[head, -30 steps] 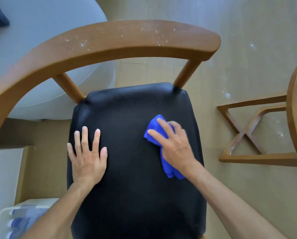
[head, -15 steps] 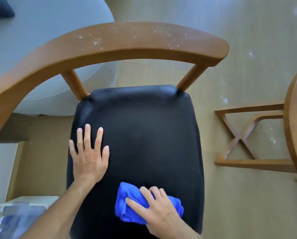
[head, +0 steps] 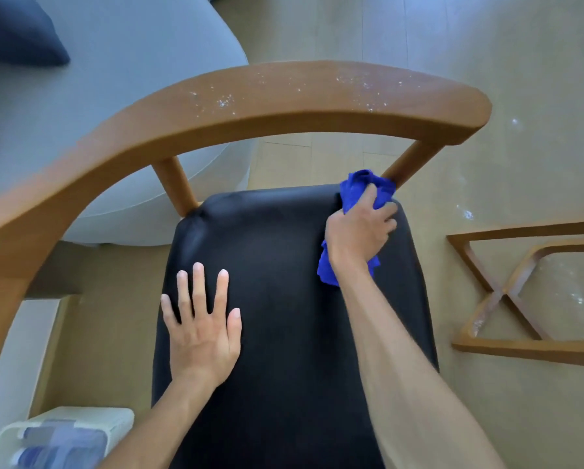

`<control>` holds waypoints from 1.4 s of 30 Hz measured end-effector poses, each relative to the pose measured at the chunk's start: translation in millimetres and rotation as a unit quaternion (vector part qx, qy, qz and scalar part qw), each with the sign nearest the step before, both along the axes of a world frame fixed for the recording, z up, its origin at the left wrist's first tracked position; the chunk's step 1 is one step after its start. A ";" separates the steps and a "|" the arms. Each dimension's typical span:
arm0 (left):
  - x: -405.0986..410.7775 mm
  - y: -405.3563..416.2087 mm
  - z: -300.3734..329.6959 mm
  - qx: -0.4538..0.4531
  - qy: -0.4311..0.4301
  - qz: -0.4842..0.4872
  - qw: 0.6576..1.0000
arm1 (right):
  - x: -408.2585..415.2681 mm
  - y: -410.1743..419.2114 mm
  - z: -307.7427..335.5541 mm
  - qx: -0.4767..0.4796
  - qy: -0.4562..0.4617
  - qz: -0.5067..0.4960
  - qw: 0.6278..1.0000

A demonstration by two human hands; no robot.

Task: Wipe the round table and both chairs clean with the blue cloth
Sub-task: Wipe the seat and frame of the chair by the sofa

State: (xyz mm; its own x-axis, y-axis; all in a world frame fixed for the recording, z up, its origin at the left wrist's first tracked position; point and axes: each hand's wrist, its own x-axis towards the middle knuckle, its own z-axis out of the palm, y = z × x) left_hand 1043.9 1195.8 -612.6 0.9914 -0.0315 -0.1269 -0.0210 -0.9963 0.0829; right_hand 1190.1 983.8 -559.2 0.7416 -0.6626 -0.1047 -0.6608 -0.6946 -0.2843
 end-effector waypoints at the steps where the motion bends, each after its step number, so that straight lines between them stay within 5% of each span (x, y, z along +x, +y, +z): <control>1: -0.5 0.8 1.4 -0.003 0.005 0.001 1.000 | 1.2 33.6 -0.9 -0.002 -0.002 0.061 0.998; 5: 1.5 7.6 3.2 0.002 0.027 0.000 1.000 | -21.9 163.1 -2.5 0.012 -0.024 0.336 0.941; 9: 4.2 10.4 7.8 -0.016 0.023 0.016 0.999 | -8.1 117.8 -0.7 0.000 -0.017 0.493 0.870; 11: 5.2 10.3 7.5 -0.020 0.014 0.011 1.000 | 3.9 57.0 -4.2 -0.057 -0.009 0.449 0.891; 15: 1.0 5.3 3.9 -0.020 0.018 0.000 1.000 | 6.2 -53.9 -1.0 -0.061 0.002 0.197 0.979; 19: 2.8 4.9 0.3 -0.015 0.023 -0.002 1.000 | 17.9 -19.3 -4.2 -0.053 0.014 0.063 0.996; 27: 3.1 11.6 1.2 -0.022 0.074 0.009 0.997 | -1.5 162.9 -2.9 0.030 0.006 0.337 0.941; 32: 9.3 9.2 13.7 -0.043 0.099 0.004 0.994 | -49.8 85.7 7.2 0.017 0.000 0.421 0.907; 39: 35.7 12.4 58.6 -0.071 0.245 -0.005 0.967 | -122.8 -54.4 24.1 -0.005 0.075 0.159 0.984; 42: 57.1 17.7 106.6 -0.085 0.207 0.014 0.974 | -134.0 -53.9 45.2 0.051 0.099 0.041 0.993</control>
